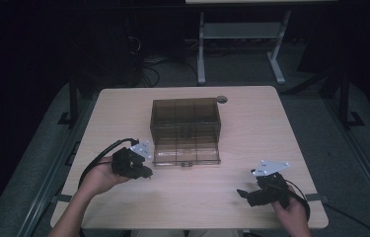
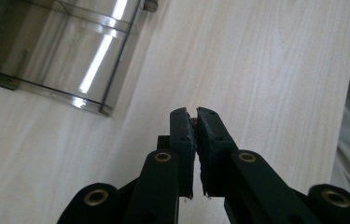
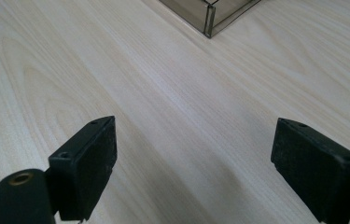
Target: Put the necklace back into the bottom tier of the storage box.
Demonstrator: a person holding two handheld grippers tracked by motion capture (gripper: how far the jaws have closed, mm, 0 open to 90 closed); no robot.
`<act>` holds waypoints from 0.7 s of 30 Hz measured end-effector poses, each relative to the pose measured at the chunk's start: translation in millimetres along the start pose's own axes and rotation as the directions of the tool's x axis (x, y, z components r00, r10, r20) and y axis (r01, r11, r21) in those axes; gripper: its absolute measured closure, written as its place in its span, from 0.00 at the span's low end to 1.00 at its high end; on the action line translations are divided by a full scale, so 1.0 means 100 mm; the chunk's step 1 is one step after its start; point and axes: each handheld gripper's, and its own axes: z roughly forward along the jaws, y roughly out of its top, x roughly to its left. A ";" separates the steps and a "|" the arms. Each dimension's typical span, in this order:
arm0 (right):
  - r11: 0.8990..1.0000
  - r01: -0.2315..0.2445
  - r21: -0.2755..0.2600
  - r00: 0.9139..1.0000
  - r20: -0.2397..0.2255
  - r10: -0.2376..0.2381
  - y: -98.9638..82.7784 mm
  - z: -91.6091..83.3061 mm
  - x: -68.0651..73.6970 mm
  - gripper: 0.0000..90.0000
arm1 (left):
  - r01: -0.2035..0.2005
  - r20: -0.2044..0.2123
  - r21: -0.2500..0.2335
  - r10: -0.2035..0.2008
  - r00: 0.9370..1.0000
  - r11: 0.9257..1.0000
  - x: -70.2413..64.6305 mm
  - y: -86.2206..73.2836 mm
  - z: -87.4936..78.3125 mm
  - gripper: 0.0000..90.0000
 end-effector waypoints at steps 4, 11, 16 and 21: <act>1.000 0.001 -0.002 1.000 -0.001 -0.001 0.00 0.00 0.00 0.15 | -0.003 0.002 -0.002 0.003 1.000 1.000 0.05 0.06 -0.03 0.95; 1.000 0.001 -0.004 1.000 -0.002 -0.001 0.00 -0.01 0.00 0.15 | -0.026 0.003 0.017 0.026 1.000 1.000 0.13 0.17 -0.02 0.95; 1.000 0.000 -0.004 1.000 -0.001 0.000 0.00 -0.01 -0.01 0.15 | -0.022 0.012 0.017 0.022 1.000 1.000 0.22 0.24 0.00 0.94; 1.000 0.001 -0.007 1.000 0.000 -0.001 0.00 -0.01 -0.01 0.15 | -0.026 0.016 0.021 0.025 1.000 0.999 0.27 0.29 0.00 0.94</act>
